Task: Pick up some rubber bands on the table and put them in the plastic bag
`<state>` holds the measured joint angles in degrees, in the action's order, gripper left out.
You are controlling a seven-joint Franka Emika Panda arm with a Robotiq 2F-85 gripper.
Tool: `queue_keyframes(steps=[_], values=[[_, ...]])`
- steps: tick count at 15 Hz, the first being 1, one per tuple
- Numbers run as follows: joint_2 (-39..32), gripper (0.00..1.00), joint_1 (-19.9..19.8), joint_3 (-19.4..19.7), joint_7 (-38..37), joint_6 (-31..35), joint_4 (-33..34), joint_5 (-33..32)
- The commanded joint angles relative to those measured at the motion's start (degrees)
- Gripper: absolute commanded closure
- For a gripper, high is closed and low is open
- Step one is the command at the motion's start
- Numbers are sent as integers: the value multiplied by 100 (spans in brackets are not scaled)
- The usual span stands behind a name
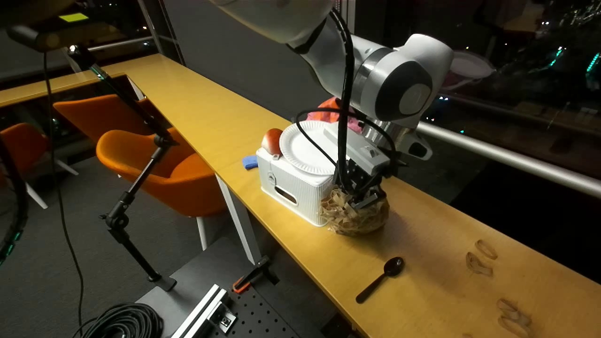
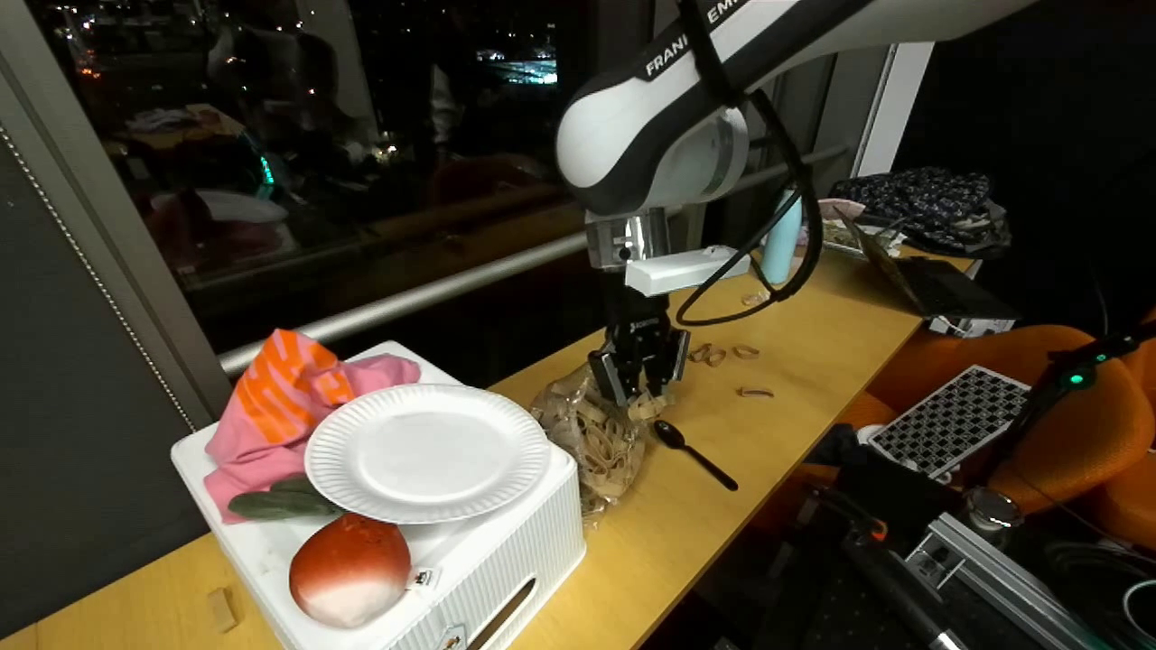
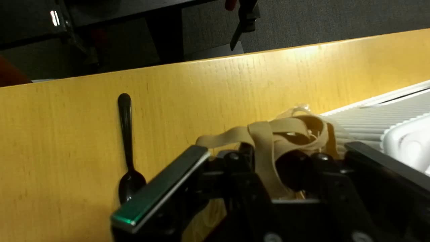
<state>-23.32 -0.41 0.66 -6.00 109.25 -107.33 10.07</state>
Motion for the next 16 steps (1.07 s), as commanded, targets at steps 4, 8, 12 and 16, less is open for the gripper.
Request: queue_keyframes(steps=[4, 8, 12, 16], values=[[-100, 97, 20, -25, 69, 296, 211, -149], [-253, 97, 47, -268, 181, 298, 386, 208], [-326, 97, 43, -356, 176, 213, 365, 438], [-345, 97, 30, -238, 165, 290, 293, 243]])
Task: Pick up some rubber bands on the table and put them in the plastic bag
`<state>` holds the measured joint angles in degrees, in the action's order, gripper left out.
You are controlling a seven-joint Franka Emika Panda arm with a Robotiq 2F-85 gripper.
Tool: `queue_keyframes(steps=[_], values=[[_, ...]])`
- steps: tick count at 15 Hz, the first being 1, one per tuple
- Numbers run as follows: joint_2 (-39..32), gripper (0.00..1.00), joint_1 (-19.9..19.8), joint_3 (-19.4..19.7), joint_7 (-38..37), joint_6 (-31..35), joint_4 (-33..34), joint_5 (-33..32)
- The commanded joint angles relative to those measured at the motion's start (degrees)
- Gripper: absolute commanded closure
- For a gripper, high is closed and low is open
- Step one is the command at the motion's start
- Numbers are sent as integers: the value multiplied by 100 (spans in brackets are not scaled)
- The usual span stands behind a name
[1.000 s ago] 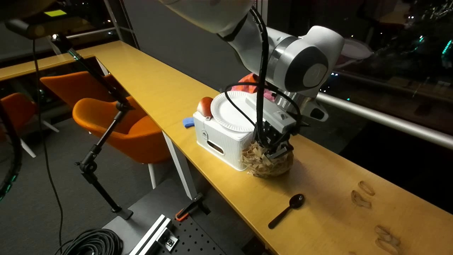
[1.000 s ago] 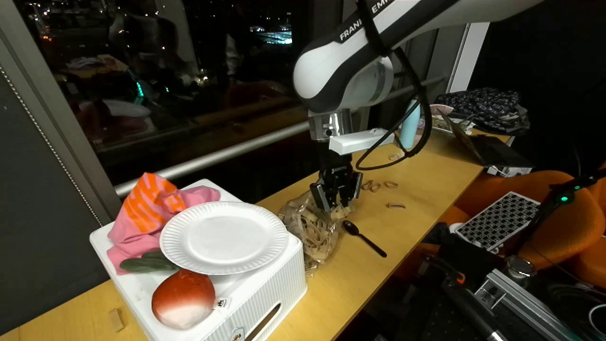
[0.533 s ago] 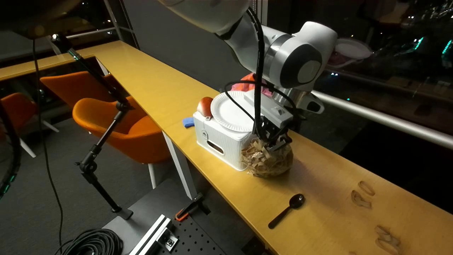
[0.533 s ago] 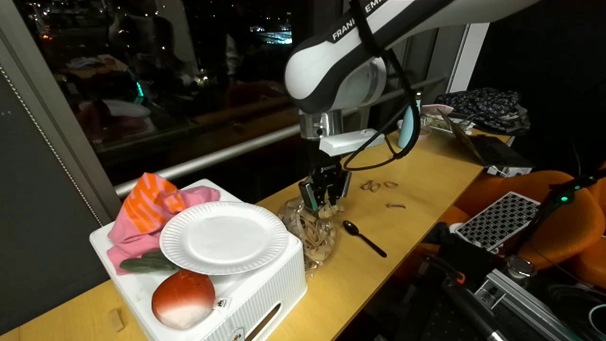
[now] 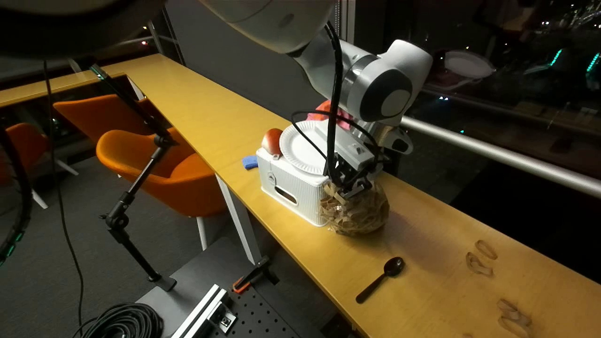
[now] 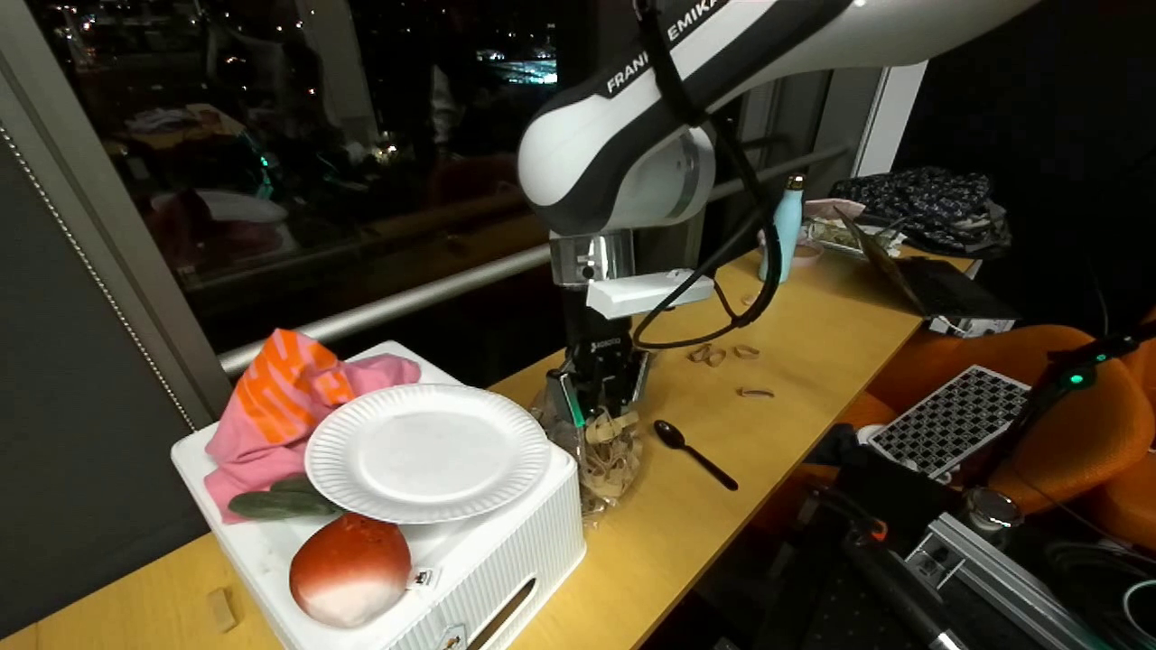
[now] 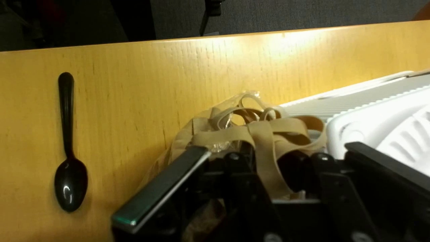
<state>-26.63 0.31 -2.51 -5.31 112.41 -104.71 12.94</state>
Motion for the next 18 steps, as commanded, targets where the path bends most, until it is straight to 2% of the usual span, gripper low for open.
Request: queue_keyframes(steps=[1, 7, 12, 18], values=[[-9, 97, -34, 125, 79, -2, 35, -136], [-102, 97, 21, 291, 98, 529, 175, -627], [-276, 97, 50, 234, 115, 934, 331, -851], [-83, 97, 24, 10, 254, 551, 178, -566]])
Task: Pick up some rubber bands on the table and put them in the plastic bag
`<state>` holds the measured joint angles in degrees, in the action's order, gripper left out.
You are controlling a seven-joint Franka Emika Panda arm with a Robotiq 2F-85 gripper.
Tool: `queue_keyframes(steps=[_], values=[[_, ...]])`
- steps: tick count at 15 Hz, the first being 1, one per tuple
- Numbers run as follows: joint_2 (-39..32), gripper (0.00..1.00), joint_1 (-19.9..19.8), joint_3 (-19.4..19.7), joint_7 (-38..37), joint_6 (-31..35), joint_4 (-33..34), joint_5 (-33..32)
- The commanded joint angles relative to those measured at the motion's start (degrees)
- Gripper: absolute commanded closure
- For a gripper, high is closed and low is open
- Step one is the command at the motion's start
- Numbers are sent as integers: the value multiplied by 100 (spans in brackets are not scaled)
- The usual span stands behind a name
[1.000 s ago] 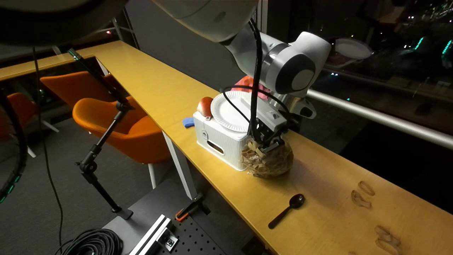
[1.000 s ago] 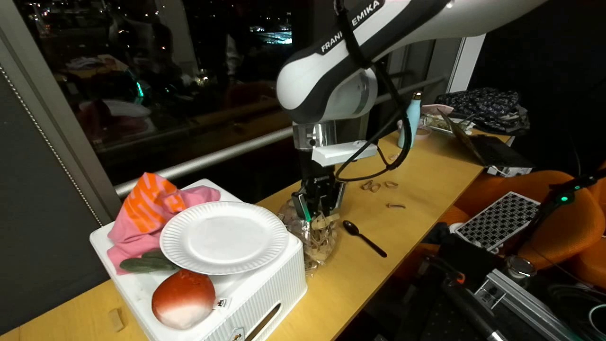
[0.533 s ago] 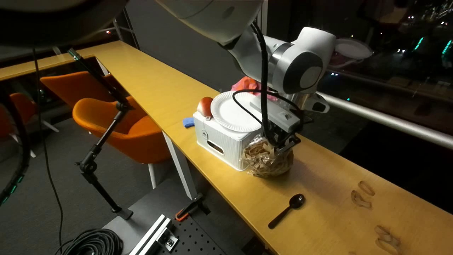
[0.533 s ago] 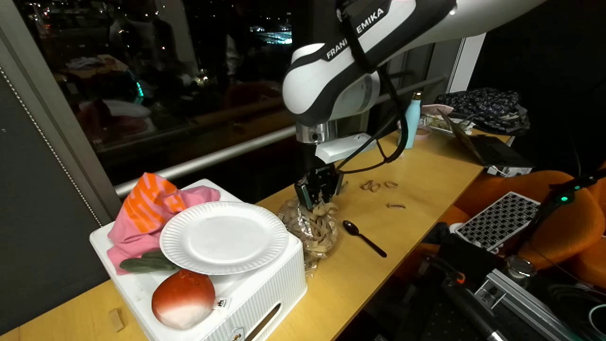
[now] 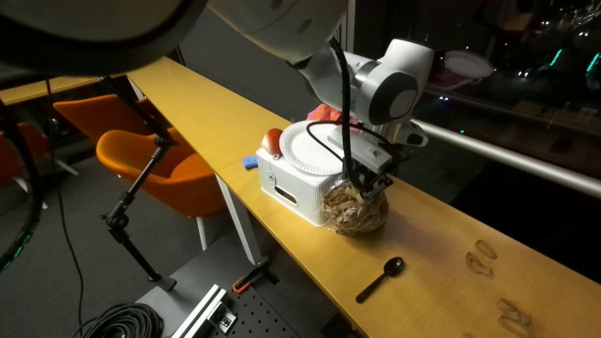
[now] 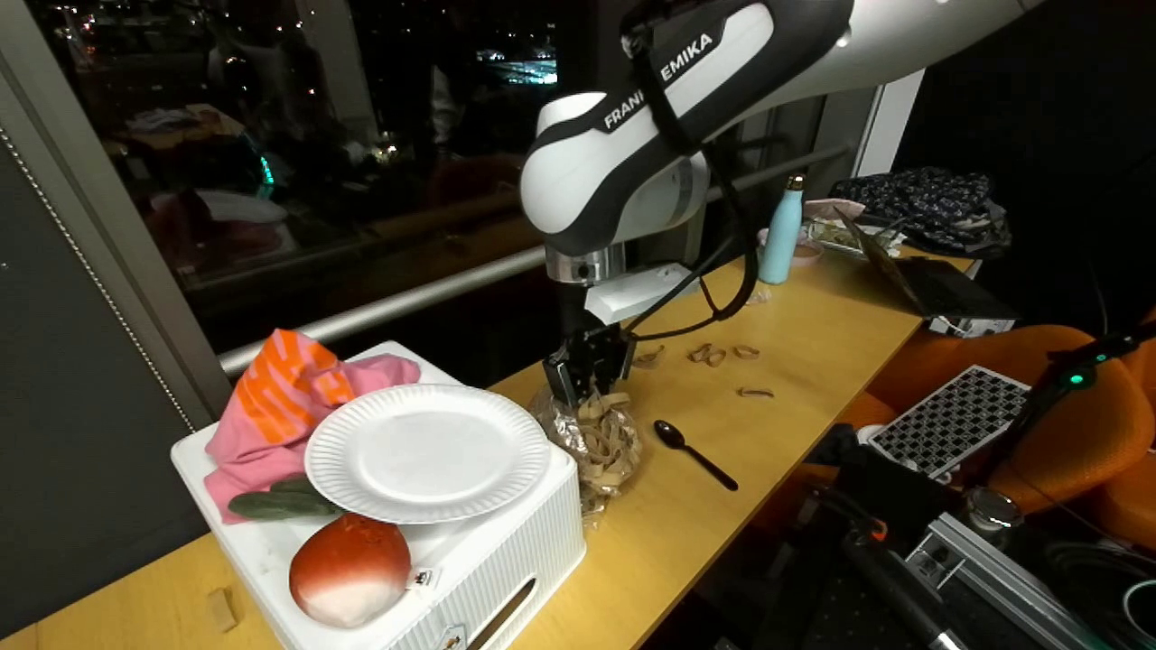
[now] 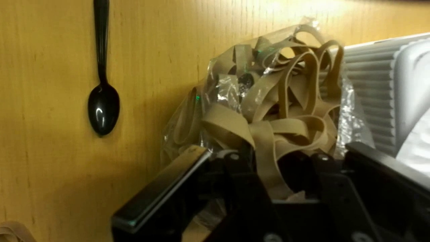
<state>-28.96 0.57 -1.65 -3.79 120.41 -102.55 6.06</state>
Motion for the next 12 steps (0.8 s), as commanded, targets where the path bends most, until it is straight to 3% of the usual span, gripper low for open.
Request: queue_keyframes(steps=[1, 7, 8, 9, 11, 12], values=[[185, 97, -1, -80, 93, -285, -66, 112], [-71, 97, -84, -144, 294, -317, 23, 365], [-81, 84, -78, -143, 319, -296, 19, 413], [-70, 62, -59, -134, 311, -277, 4, 419], [-3, 59, -33, -114, 313, -263, -53, 381], [48, 52, -7, -105, 281, -267, -80, 346]])
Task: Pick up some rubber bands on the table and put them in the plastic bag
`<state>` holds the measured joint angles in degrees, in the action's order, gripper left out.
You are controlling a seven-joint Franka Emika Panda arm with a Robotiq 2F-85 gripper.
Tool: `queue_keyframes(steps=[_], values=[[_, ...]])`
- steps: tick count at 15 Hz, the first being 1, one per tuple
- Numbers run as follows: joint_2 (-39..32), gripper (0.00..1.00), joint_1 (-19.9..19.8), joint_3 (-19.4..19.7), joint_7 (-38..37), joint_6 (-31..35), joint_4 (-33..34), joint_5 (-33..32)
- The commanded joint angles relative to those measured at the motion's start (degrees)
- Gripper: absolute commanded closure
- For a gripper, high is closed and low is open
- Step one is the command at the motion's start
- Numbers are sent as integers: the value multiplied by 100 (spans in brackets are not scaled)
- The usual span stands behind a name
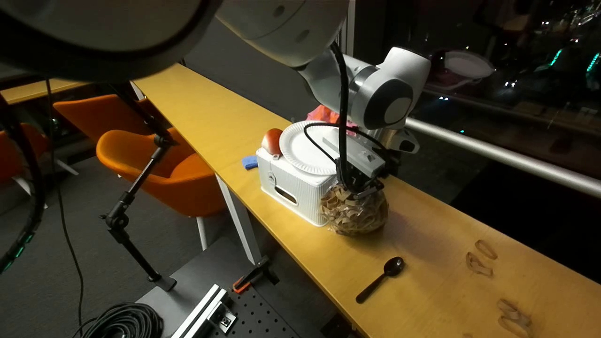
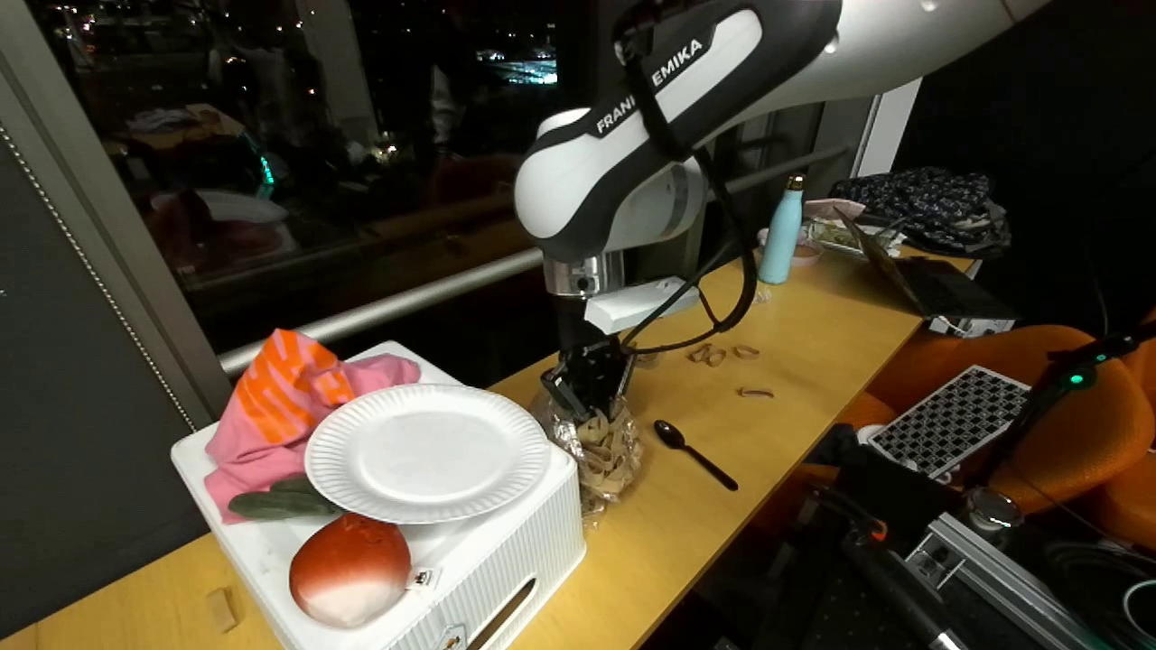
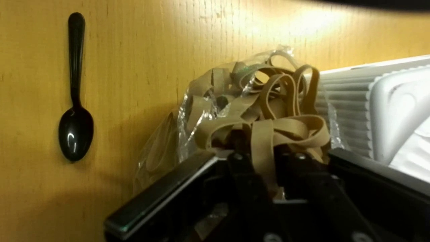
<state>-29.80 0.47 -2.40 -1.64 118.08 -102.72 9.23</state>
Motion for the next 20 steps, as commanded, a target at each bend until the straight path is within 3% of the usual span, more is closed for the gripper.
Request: queue_keyframes(steps=[1, 7, 8, 20], values=[[151, 46, 14, -18, 53, -37, -72, 1], [382, 3, 47, 0, 32, -27, -213, -45], [448, 0, 51, 21, 19, -43, -238, -88], [715, 0, -47, -16, 174, -178, -146, 74]])
